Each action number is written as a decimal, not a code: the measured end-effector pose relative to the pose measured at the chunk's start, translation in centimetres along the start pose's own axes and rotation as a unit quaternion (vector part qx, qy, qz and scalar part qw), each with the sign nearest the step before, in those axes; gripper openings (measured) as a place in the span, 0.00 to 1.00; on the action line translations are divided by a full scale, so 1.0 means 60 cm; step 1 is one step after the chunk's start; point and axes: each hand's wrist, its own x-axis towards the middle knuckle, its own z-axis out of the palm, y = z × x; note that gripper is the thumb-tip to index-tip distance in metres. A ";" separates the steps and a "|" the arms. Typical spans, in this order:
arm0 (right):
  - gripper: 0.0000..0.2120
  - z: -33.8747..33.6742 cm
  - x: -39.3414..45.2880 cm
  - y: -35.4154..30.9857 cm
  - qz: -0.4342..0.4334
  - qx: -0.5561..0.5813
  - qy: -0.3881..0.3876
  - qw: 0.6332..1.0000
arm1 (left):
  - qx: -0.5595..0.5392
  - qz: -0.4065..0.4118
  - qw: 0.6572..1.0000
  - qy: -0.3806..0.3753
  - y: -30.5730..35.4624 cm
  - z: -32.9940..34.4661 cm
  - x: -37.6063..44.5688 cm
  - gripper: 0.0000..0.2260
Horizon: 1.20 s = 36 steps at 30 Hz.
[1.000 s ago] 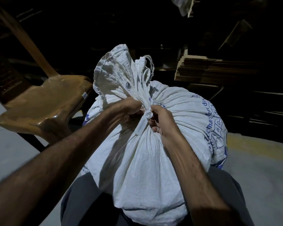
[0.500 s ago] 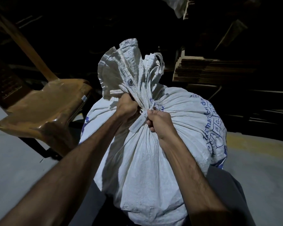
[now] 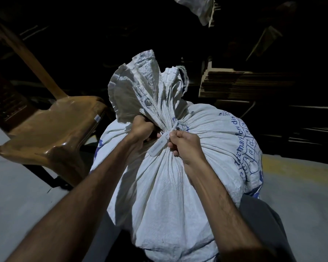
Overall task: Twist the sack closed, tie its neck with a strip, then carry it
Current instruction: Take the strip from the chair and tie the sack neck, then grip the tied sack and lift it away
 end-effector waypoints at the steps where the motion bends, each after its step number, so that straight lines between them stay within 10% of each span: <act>1: 0.11 -0.002 0.000 -0.002 0.002 0.000 -0.001 1.000 | -0.016 -0.001 1.000 0.009 0.000 0.001 -0.011 0.11; 10: 0.06 -0.021 -0.003 -0.014 -0.084 -0.104 0.006 0.991 | -0.046 0.122 0.991 0.023 -0.049 -0.017 -0.073 0.10; 13: 0.05 -0.048 -0.009 -0.022 -0.273 -0.321 0.085 0.903 | 0.049 0.189 0.981 0.023 -0.087 -0.031 -0.094 0.12; 19: 0.57 -0.136 0.028 -0.042 -0.180 -0.589 -0.142 0.775 | 0.350 0.260 0.899 0.029 -0.164 -0.059 -0.118 0.34; 24: 0.75 -0.157 0.059 -0.048 -0.141 -0.645 -0.214 0.720 | 0.373 0.259 0.889 0.053 -0.162 -0.049 -0.114 0.35; 28: 0.70 -0.164 0.056 -0.029 -0.151 -0.657 -0.183 0.715 | 0.362 0.273 0.887 0.091 -0.171 -0.039 -0.109 0.23; 36: 0.25 -0.144 0.077 0.030 -0.332 -0.604 -0.073 0.721 | 0.449 0.305 0.831 0.121 -0.193 -0.019 -0.063 0.14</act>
